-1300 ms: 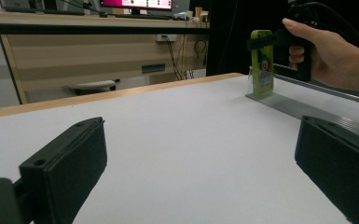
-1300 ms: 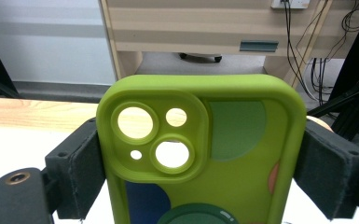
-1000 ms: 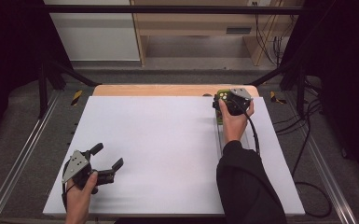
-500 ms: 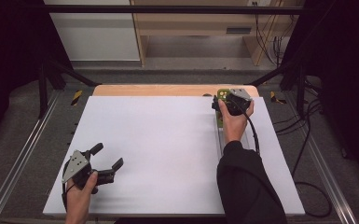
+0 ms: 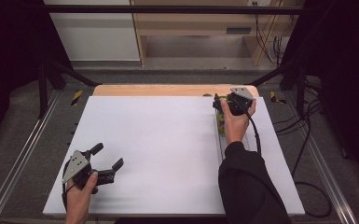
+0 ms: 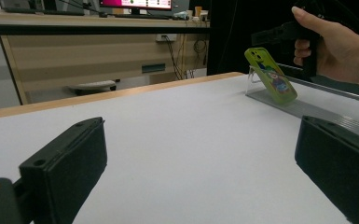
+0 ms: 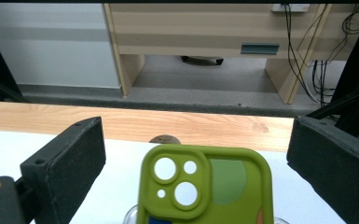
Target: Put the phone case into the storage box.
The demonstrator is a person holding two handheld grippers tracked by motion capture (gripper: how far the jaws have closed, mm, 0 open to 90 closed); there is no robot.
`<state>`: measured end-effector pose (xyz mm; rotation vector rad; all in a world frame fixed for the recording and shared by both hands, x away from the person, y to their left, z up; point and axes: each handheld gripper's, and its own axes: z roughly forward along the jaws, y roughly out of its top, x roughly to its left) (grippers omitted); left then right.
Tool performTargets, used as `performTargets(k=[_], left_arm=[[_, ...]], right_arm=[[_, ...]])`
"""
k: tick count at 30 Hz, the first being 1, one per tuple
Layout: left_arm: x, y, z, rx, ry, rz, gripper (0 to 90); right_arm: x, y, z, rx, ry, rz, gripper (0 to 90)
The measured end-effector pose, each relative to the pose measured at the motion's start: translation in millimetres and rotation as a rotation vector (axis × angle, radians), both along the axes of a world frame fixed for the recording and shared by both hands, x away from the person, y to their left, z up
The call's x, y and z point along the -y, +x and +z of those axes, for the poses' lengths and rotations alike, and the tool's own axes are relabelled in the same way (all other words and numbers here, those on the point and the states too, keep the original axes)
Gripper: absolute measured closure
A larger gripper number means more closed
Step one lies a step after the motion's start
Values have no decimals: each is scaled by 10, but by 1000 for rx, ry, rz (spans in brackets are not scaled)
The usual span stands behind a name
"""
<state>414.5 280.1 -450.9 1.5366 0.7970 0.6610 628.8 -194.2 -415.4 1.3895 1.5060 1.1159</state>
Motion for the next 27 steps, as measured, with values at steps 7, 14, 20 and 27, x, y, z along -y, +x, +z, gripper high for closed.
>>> performTargets(k=[7, 14, 20, 27], left_arm=[[32, 1, -3, 2, 24, -3, 17], [47, 7, -11, 1, 37, -5, 16], [46, 6, -15, 1, 39, -5, 16], [52, 6, -14, 3, 44, -5, 15]], right_arm=[[-15, -87, 132, 0, 22, 23, 51], [-5, -143, 197, -14, 27, 41, 55], [26, -175, 232, -21, 21, 58, 59], [58, -248, 284, -16, 27, 79, 71]])
